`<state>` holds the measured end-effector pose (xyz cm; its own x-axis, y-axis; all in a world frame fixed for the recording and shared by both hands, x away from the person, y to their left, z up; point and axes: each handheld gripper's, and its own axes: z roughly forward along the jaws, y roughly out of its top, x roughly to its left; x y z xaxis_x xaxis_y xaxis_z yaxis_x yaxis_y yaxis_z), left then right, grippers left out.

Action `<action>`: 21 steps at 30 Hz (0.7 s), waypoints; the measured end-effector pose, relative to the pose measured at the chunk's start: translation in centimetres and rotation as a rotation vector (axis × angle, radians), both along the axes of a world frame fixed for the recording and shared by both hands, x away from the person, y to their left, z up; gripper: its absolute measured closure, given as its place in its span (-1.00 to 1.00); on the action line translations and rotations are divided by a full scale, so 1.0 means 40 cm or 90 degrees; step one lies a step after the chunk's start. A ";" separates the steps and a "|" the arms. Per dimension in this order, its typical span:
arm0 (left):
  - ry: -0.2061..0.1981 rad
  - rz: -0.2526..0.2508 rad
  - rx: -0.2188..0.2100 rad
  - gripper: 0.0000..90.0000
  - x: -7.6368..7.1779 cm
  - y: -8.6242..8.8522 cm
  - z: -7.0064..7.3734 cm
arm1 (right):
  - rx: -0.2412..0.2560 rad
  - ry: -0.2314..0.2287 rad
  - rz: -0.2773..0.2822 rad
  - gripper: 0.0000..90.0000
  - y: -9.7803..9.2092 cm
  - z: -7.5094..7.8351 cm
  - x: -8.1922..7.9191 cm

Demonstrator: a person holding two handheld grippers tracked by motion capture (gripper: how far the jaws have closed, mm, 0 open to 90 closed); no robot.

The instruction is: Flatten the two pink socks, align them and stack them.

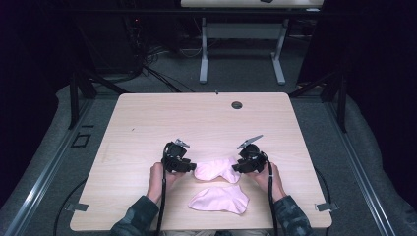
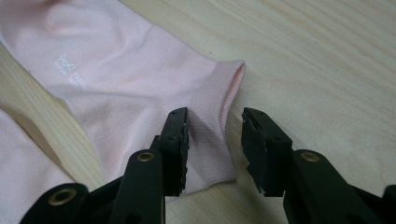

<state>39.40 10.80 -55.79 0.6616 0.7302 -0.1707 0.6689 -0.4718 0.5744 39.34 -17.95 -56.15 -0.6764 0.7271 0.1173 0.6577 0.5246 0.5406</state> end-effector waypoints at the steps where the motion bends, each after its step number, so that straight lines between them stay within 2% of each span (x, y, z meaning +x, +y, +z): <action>1: 0.001 -0.001 0.003 0.50 0.000 0.000 -0.001 | 0.002 -0.001 0.000 0.41 0.000 0.000 -0.001; 8: 0.006 -0.012 0.019 0.65 0.000 -0.005 -0.007 | -0.013 -0.018 0.006 0.65 -0.007 -0.001 -0.004; 10: 0.008 -0.018 0.023 0.71 -0.001 -0.007 -0.013 | -0.003 -0.021 0.004 0.71 -0.009 -0.004 -0.006; 16: -0.013 -0.020 0.031 0.99 -0.009 -0.009 -0.017 | 0.001 -0.018 0.011 0.86 -0.016 -0.006 -0.009; 21: -0.024 -0.023 0.018 1.00 -0.018 -0.006 -0.021 | 0.021 -0.019 0.006 0.88 -0.023 -0.010 -0.015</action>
<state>38.70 10.57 -56.62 0.6934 0.7097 -0.1247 0.6290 -0.5116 0.5853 38.76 -18.88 -56.56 -0.6864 0.7171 0.1213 0.6365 0.5117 0.5770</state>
